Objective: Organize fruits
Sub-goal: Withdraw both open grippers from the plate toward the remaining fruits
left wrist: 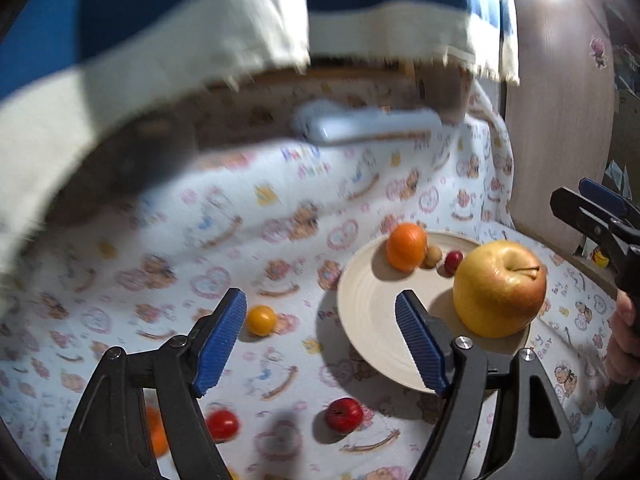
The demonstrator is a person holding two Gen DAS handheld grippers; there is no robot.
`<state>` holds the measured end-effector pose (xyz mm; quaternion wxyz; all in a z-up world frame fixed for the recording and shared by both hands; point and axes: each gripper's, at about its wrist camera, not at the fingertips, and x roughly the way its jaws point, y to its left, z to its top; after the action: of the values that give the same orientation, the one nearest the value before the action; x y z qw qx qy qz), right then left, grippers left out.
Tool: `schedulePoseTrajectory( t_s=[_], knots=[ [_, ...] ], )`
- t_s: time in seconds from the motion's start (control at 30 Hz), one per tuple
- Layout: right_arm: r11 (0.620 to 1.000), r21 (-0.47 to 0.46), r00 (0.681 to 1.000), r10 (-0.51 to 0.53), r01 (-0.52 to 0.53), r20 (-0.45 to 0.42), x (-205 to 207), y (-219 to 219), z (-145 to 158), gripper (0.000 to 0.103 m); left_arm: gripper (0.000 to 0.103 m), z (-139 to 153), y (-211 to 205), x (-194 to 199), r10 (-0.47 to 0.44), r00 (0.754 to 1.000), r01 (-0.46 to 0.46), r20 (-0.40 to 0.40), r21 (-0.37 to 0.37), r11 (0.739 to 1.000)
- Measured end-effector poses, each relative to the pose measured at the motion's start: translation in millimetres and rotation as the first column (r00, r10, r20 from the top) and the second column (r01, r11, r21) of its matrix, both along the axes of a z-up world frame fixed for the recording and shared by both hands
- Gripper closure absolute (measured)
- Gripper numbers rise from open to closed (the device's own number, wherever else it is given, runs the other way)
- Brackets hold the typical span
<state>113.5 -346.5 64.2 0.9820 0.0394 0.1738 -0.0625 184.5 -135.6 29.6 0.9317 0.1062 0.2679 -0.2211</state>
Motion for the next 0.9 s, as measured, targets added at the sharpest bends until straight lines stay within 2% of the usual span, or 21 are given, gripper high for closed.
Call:
schedulePoseTrajectory(
  t_s=[0.1,0.23,0.37,0.53,0.63,0.8,0.9],
  knots=[
    [1.000,0.007,0.999,0.006,-0.006,0.033,-9.5,4.1,11.2,0.001,0.019,21.1,20.7,-16.6,0.051,0.994,-0.049,0.093,-0.027,0.998],
    [1.000,-0.003,0.998,0.025,-0.025,0.053,-18.2,15.5,23.7,0.001,0.011,43.0,47.7,-33.8,0.117,0.980,-0.107,0.161,-0.069,0.992],
    [0.999,0.003,0.996,0.049,-0.049,0.068,-24.5,27.6,33.3,0.001,0.000,56.2,64.5,-50.4,0.134,0.965,-0.117,0.225,-0.084,0.990],
    [0.996,0.022,0.993,0.081,-0.083,0.080,-28.5,41.3,40.7,0.001,0.001,62.3,84.8,-69.3,0.182,0.943,-0.160,0.279,-0.100,0.982],
    [0.995,0.031,0.992,0.095,-0.098,0.088,-30.5,49.0,42.1,0.001,0.001,61.1,97.8,-83.3,0.228,0.920,-0.202,0.318,-0.113,0.973],
    [0.992,0.043,0.989,0.116,-0.120,0.087,-30.4,60.1,40.4,0.001,0.000,59.1,116.2,-96.5,0.258,0.911,-0.221,0.321,-0.147,0.964],
    [0.991,0.057,0.989,0.115,-0.121,0.089,-28.3,63.2,36.3,0.001,0.001,56.7,123.8,-105.6,0.283,0.894,-0.239,0.347,-0.164,0.957]
  ],
)
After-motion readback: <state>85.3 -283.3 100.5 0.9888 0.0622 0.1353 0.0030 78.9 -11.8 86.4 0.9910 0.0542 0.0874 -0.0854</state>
